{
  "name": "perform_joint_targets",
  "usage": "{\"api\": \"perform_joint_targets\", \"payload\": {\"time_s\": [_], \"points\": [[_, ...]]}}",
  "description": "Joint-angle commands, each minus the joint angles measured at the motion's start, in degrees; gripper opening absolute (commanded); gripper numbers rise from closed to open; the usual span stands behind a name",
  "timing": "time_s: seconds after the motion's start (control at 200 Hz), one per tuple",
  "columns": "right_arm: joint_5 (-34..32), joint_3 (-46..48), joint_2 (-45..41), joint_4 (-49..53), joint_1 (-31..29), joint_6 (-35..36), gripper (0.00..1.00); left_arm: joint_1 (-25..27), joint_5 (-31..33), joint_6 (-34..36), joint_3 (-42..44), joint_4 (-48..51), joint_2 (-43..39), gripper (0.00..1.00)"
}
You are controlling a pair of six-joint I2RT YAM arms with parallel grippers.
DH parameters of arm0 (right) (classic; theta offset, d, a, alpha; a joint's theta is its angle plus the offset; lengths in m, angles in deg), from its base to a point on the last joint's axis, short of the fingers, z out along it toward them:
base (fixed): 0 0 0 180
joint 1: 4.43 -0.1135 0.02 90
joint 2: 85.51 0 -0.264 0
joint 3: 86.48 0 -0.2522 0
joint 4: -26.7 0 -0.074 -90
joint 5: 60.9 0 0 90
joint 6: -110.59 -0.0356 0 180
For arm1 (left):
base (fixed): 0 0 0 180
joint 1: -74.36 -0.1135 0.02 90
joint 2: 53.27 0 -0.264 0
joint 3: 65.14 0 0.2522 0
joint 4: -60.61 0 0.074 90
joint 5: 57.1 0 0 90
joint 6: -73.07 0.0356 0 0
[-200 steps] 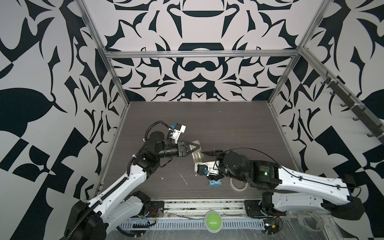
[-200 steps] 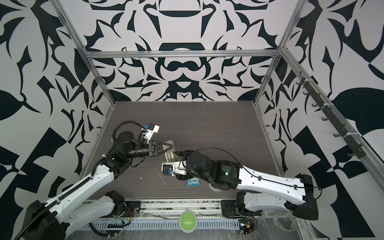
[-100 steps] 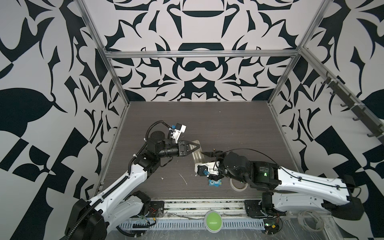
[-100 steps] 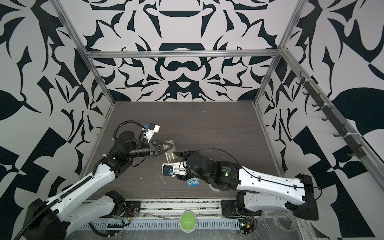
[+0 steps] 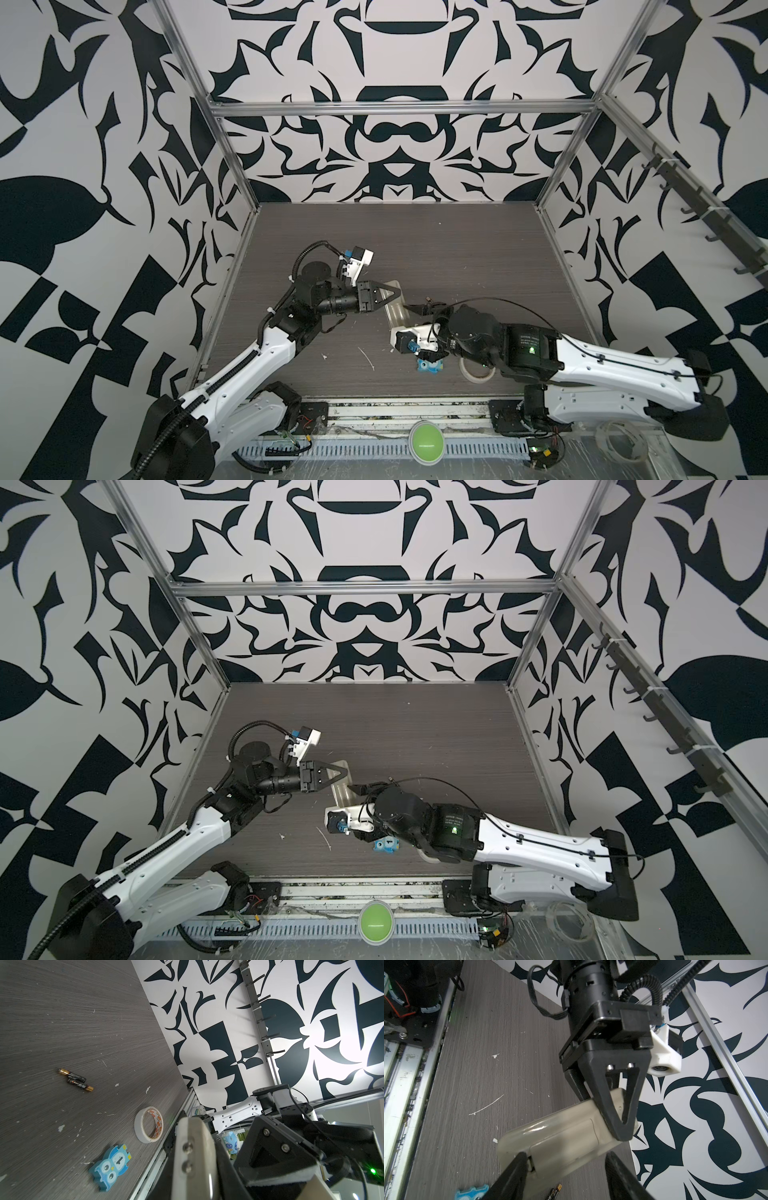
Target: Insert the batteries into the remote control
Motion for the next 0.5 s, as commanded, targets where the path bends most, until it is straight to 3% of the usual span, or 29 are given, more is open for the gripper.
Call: {"api": "perform_joint_targets", "payload": {"time_s": [0.0,0.26,0.495], "points": [[-4.5,-0.2,-1.9,-7.3,0.3,0.1,0.63,0.7,-3.9,-0.3,-0.6,-0.1,0.1,0.0],[-4.4,0.0,-2.3,-7.6,0.4,-0.1,0.63,0.6,-3.9,-0.2,-0.3,-0.1,0.3,0.0],[1.7,-0.3,-4.6,-3.1,0.4,-2.0,0.63,0.6,-3.6,-0.4,0.1,-0.1,-0.5,0.0]]}}
